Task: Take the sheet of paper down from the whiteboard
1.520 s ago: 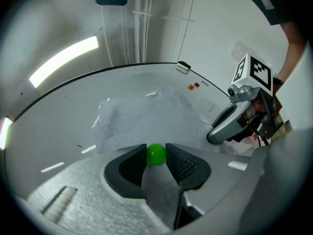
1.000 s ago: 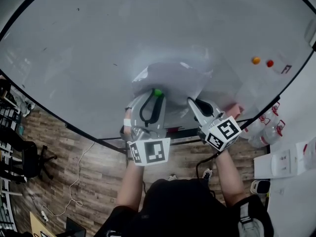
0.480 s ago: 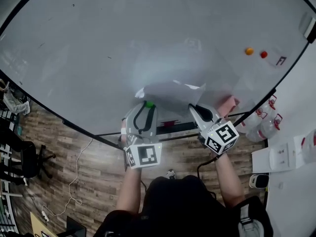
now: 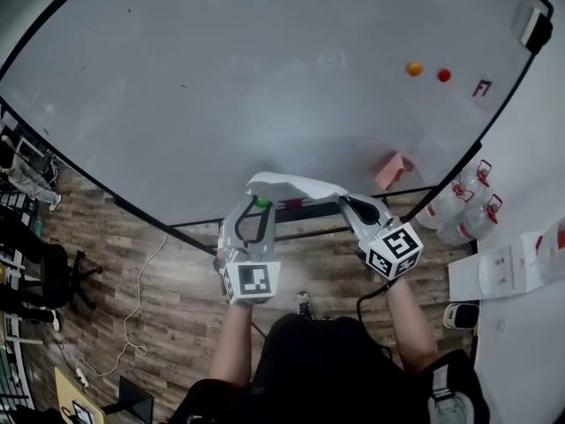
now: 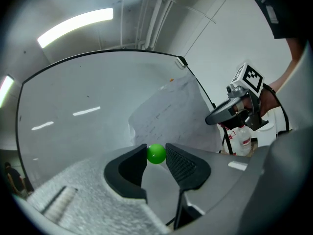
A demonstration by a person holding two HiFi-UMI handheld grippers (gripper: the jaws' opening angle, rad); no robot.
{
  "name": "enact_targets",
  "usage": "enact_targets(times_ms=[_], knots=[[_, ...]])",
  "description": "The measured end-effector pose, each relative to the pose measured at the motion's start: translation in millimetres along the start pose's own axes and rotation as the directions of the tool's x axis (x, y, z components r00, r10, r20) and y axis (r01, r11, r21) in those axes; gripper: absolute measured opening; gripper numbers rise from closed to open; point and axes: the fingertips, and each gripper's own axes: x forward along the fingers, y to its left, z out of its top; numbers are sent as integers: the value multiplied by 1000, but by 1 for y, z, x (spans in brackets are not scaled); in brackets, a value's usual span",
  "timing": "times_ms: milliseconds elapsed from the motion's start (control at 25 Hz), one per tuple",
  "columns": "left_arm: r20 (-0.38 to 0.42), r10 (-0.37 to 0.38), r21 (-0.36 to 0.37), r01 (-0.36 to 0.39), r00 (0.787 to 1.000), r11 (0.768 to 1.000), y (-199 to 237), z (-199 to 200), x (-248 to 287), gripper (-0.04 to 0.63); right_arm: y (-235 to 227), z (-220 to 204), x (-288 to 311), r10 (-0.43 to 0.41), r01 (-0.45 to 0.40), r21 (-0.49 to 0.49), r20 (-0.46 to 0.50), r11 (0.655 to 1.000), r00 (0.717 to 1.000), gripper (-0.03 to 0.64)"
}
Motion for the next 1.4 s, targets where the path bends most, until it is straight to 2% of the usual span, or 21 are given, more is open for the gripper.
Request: enact_targets(times_ms=[320,600,840,1400], knots=[[-35,-27,-93,24,999,995,-42,-16,-52,133,28,-36,-54,16,-15,7,-70,1000,997,5],[-66,-22,-139,13,998,990,-70,-33,-93,133,53,-62,-94,32,-28,34,-104,999,994,5],[-93,-26,-150,12,995,989,-88,-40,-117,133,61,-70,-115,32,-26,55,-102,998,994,5],[-95,2,-144,-16,995,989,-97,-32,-139,133,72,-67,-129,58,-54,51,-79,997,995,4]])
